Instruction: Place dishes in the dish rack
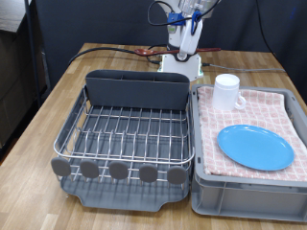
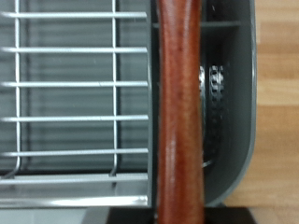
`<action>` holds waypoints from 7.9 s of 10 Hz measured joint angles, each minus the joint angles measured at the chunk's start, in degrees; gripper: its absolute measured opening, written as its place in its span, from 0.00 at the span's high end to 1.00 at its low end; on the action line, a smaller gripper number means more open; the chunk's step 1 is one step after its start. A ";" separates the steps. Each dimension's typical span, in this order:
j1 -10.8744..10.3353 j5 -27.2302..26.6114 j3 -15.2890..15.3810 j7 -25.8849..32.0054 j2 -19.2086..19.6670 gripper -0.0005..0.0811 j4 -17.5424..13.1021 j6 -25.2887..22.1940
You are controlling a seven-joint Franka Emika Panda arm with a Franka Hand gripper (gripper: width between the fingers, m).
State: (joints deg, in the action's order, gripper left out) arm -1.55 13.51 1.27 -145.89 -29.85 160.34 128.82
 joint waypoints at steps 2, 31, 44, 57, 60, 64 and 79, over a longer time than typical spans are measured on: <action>-1.06 -3.43 -2.05 2.23 0.00 0.87 0.25 0.02; -4.27 -21.34 -22.70 28.91 8.69 0.50 2.31 9.18; -0.70 -5.55 -8.90 9.75 5.30 0.01 -0.06 4.77; -11.74 -5.98 -6.36 37.35 14.61 0.01 -15.05 3.56; -12.95 -6.01 -5.70 39.80 18.15 0.01 -18.50 3.91; -13.85 -6.06 -4.53 40.01 19.05 0.01 -20.41 5.09; -14.36 -39.72 -4.63 78.28 31.73 0.01 -17.78 30.96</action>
State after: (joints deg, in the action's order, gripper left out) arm -15.92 -26.22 -3.36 -67.62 1.88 142.57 159.78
